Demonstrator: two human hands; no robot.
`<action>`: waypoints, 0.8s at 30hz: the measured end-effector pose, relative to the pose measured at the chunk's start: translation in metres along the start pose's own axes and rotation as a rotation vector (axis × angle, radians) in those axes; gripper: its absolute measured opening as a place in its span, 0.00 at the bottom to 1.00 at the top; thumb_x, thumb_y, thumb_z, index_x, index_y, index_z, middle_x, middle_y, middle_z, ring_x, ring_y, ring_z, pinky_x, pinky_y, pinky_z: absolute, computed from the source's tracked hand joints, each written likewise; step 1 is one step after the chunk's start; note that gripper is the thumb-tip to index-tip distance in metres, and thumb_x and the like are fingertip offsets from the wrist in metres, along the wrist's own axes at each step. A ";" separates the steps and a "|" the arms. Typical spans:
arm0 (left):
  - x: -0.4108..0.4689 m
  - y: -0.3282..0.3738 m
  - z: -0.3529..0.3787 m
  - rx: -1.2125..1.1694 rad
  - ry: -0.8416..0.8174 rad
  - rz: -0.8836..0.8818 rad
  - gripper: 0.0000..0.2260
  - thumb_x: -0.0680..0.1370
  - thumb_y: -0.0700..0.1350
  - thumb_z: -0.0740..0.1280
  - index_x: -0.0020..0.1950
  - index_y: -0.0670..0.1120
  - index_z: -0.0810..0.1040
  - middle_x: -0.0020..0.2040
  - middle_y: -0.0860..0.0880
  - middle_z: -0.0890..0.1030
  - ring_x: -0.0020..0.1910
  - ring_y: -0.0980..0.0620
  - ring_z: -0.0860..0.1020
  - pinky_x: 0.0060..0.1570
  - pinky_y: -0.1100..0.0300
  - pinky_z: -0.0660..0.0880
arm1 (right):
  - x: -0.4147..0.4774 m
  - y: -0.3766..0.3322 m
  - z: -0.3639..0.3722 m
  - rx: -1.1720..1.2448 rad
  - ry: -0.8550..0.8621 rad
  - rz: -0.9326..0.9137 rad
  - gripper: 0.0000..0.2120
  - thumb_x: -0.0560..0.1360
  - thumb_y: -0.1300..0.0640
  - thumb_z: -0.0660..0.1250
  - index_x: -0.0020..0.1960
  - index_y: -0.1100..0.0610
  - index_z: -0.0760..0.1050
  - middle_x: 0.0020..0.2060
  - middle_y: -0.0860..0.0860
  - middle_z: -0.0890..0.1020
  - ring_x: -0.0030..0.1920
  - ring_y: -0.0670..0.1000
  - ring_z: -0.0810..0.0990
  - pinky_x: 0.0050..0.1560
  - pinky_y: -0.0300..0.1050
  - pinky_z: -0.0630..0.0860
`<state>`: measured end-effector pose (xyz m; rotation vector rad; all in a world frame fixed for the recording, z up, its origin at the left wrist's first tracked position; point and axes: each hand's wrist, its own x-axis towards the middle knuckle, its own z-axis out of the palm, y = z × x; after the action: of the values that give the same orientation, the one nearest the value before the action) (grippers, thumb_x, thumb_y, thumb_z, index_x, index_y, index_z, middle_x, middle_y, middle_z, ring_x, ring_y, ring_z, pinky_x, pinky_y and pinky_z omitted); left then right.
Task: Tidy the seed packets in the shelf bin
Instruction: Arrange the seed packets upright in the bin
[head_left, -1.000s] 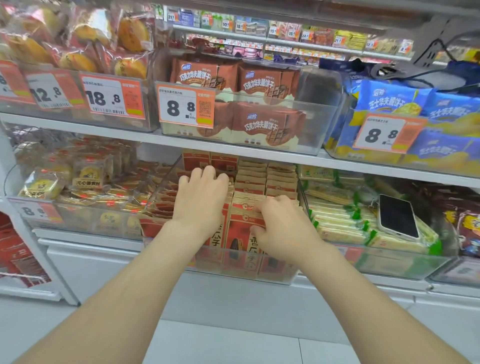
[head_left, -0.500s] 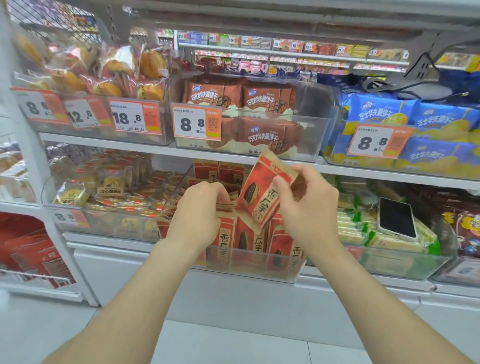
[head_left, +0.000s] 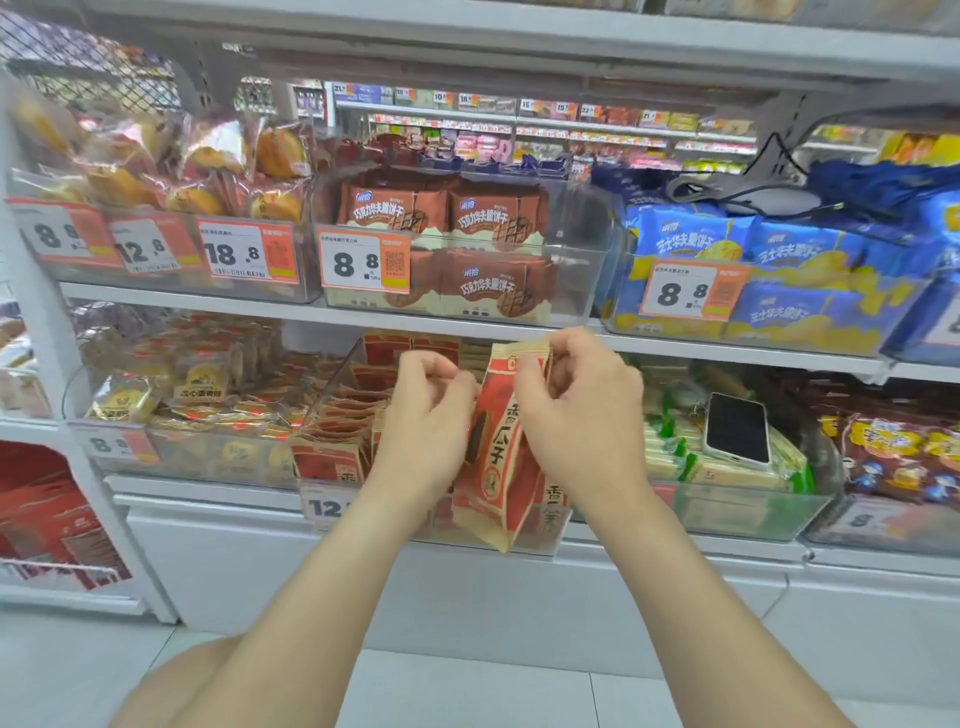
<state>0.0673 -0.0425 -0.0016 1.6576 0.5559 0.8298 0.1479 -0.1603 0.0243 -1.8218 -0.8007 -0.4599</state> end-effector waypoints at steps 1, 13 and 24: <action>-0.004 -0.001 0.005 0.012 -0.049 -0.029 0.03 0.86 0.49 0.65 0.57 0.51 0.74 0.45 0.47 0.83 0.43 0.51 0.80 0.50 0.46 0.77 | -0.003 0.003 0.003 0.012 -0.014 0.035 0.09 0.80 0.54 0.69 0.42 0.50 0.73 0.24 0.43 0.74 0.30 0.47 0.73 0.34 0.42 0.67; -0.011 0.006 0.040 -0.238 -0.073 -0.145 0.21 0.88 0.61 0.57 0.65 0.45 0.75 0.57 0.49 0.85 0.56 0.56 0.85 0.58 0.52 0.82 | -0.015 0.007 0.019 0.254 -0.086 0.154 0.10 0.86 0.49 0.64 0.49 0.51 0.80 0.40 0.44 0.85 0.43 0.44 0.83 0.48 0.48 0.79; -0.018 0.012 0.051 -0.359 -0.028 -0.125 0.12 0.88 0.52 0.61 0.51 0.46 0.77 0.46 0.45 0.80 0.46 0.47 0.78 0.50 0.47 0.75 | -0.005 0.015 0.021 0.505 -0.085 0.436 0.13 0.86 0.54 0.66 0.47 0.57 0.83 0.34 0.49 0.85 0.35 0.46 0.79 0.41 0.48 0.77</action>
<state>0.0941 -0.0902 0.0002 1.2912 0.4552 0.7640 0.1537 -0.1463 0.0032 -1.4829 -0.4934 0.1005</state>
